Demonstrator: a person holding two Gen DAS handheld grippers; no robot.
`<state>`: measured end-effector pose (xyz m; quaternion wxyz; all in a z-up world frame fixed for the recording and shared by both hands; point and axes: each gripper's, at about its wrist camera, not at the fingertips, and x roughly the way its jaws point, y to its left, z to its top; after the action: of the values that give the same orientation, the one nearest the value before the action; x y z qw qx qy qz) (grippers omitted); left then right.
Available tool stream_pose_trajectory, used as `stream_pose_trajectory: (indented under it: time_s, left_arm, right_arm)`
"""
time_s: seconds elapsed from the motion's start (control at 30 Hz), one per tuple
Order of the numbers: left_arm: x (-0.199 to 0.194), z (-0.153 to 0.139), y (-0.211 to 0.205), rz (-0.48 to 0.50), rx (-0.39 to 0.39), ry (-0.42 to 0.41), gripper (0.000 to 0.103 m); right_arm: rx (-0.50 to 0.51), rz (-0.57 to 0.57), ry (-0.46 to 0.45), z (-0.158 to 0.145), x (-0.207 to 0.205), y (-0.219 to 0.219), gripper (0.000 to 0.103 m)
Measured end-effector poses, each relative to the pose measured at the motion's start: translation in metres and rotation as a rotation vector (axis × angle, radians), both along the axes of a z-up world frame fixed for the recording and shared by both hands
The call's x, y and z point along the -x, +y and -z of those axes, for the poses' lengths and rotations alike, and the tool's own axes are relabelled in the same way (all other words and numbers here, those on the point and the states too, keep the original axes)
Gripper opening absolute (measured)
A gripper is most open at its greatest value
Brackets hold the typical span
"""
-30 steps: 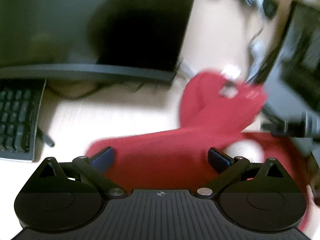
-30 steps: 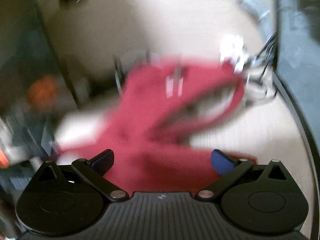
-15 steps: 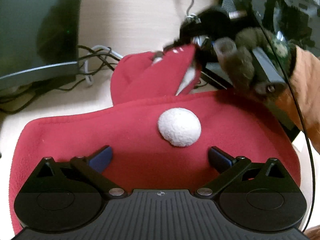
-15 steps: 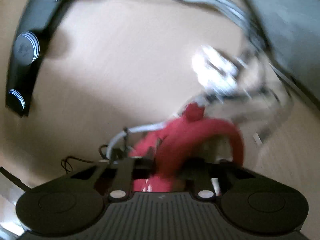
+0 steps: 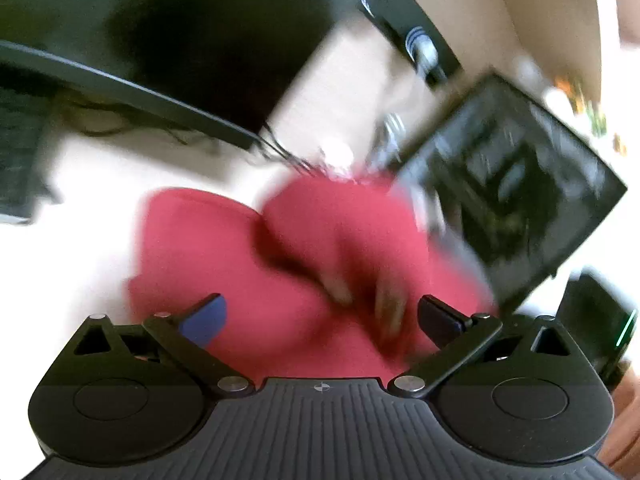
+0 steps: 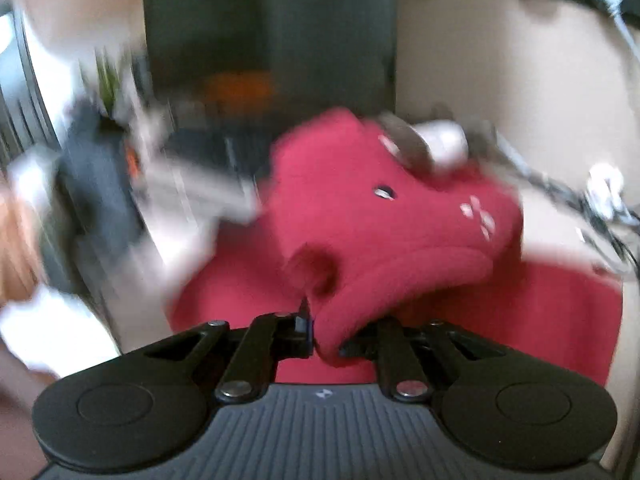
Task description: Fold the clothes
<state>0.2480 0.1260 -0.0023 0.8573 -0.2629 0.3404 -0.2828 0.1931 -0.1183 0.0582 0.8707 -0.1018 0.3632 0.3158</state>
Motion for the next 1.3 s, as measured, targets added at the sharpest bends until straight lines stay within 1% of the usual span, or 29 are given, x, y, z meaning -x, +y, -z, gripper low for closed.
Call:
stream_pose_trajectory:
  time_s: [0.03, 0.07, 0.1, 0.13, 0.17, 0.2, 0.23, 0.27, 0.3, 0.33, 0.37, 0.4, 0.5, 0.53, 0.6, 0.63, 0.67, 0.73, 0.8, 0.83, 0.87, 0.97, 1.03, 1.1, 1.13, 1.17, 1.23, 1.3]
  left_arm:
    - [-0.001, -0.005, 0.004, -0.032, 0.022, 0.003, 0.103]
    - [-0.006, -0.01, 0.003, -0.051, 0.045, 0.003, 0.103]
    - [-0.012, -0.015, 0.0, -0.066, 0.068, 0.003, 0.103]
    - [-0.016, -0.018, -0.007, -0.075, 0.065, 0.007, 0.103]
    - [-0.018, -0.021, -0.014, -0.081, 0.052, 0.012, 0.103]
    - [-0.02, -0.021, -0.026, -0.083, 0.004, 0.016, 0.103]
    - [-0.022, -0.018, -0.037, -0.082, -0.064, 0.019, 0.103]
    - [-0.019, -0.015, -0.045, -0.083, -0.139, 0.024, 0.103]
    - [-0.016, -0.012, -0.053, -0.084, -0.216, 0.03, 0.103]
    - [-0.014, -0.007, -0.058, -0.088, -0.265, 0.043, 0.103]
    - [-0.012, -0.002, -0.061, -0.094, -0.305, 0.057, 0.103]
    - [-0.011, 0.004, -0.065, -0.1, -0.345, 0.072, 0.103]
    - [-0.006, 0.011, -0.066, -0.099, -0.391, 0.083, 0.103]
    - [-0.003, 0.011, -0.066, -0.098, -0.402, 0.082, 0.103]
    - [0.0, 0.014, -0.066, -0.092, -0.422, 0.078, 0.103]
    - [0.002, 0.014, -0.066, -0.091, -0.427, 0.077, 0.103]
    - [0.004, 0.013, -0.066, -0.091, -0.432, 0.076, 0.103]
    - [0.007, 0.012, -0.067, -0.09, -0.442, 0.074, 0.103]
    - [0.009, 0.013, -0.068, -0.086, -0.452, 0.073, 0.103]
    - [0.011, 0.013, -0.069, -0.082, -0.457, 0.073, 0.103]
    - [0.012, 0.013, -0.069, -0.082, -0.461, 0.072, 0.103]
    - [0.015, 0.013, -0.071, -0.084, -0.468, 0.069, 0.103]
    - [0.018, 0.012, -0.069, -0.089, -0.469, 0.069, 0.103]
    - [0.021, 0.011, -0.067, -0.097, -0.468, 0.068, 0.103]
    - [0.022, 0.01, -0.066, -0.101, -0.468, 0.068, 0.103]
    - [0.024, 0.01, -0.065, -0.106, -0.467, 0.068, 0.103]
    - [0.026, 0.008, -0.063, -0.116, -0.467, 0.07, 0.103]
    - [0.029, 0.007, -0.061, -0.123, -0.47, 0.071, 0.103]
  right_arm:
    - [0.07, -0.01, -0.001, 0.014, 0.012, 0.005, 0.013]
    - [0.103, -0.017, -0.035, 0.015, 0.021, 0.009, 0.013]
    - [0.136, -0.024, -0.069, 0.016, 0.029, 0.012, 0.016]
    - [0.169, -0.031, -0.103, 0.017, 0.037, 0.016, 0.018]
    - [0.195, -0.038, -0.131, 0.016, 0.044, 0.019, 0.029]
    - [0.187, -0.044, -0.126, 0.009, 0.05, 0.016, 0.052]
    - [0.17, -0.056, -0.124, 0.001, 0.056, 0.011, 0.061]
    - [0.155, -0.066, -0.127, -0.007, 0.064, 0.003, 0.065]
    - [0.145, -0.06, -0.126, -0.014, 0.069, -0.005, 0.065]
    - [0.124, -0.035, -0.109, -0.019, 0.071, -0.013, 0.066]
    - [0.078, 0.003, -0.08, -0.023, 0.072, -0.023, 0.066]
    - [0.009, 0.051, -0.046, -0.028, 0.07, -0.033, 0.066]
    - [-0.219, 0.208, 0.057, -0.04, 0.052, -0.062, 0.068]
    - [-0.272, 0.254, 0.065, -0.044, 0.041, -0.069, 0.068]
    - [-0.31, 0.319, 0.04, -0.042, 0.032, -0.066, 0.066]
    - [-0.329, 0.351, 0.027, -0.041, 0.028, -0.064, 0.064]
    - [-0.34, 0.376, 0.017, -0.04, 0.024, -0.062, 0.06]
    - [-0.266, 0.366, 0.029, -0.026, 0.011, -0.053, 0.06]
    - [-0.098, 0.352, 0.06, 0.0, 0.006, -0.036, 0.06]
    - [-0.051, 0.349, 0.073, 0.011, 0.008, -0.03, 0.06]
    - [-0.034, 0.343, 0.062, 0.014, 0.011, -0.028, 0.06]
    - [0.025, 0.313, -0.056, -0.003, 0.026, -0.02, 0.06]
    - [0.084, 0.278, -0.197, -0.018, 0.039, -0.011, 0.061]
    - [0.15, 0.215, -0.336, -0.031, 0.048, 0.005, 0.062]
    - [0.173, 0.181, -0.374, -0.031, 0.05, 0.014, 0.062]
    - [0.193, 0.147, -0.404, -0.031, 0.051, 0.024, 0.062]
    - [0.212, 0.084, -0.398, -0.019, 0.054, 0.045, 0.062]
    - [0.271, 0.041, -0.419, 0.002, 0.052, 0.064, 0.062]
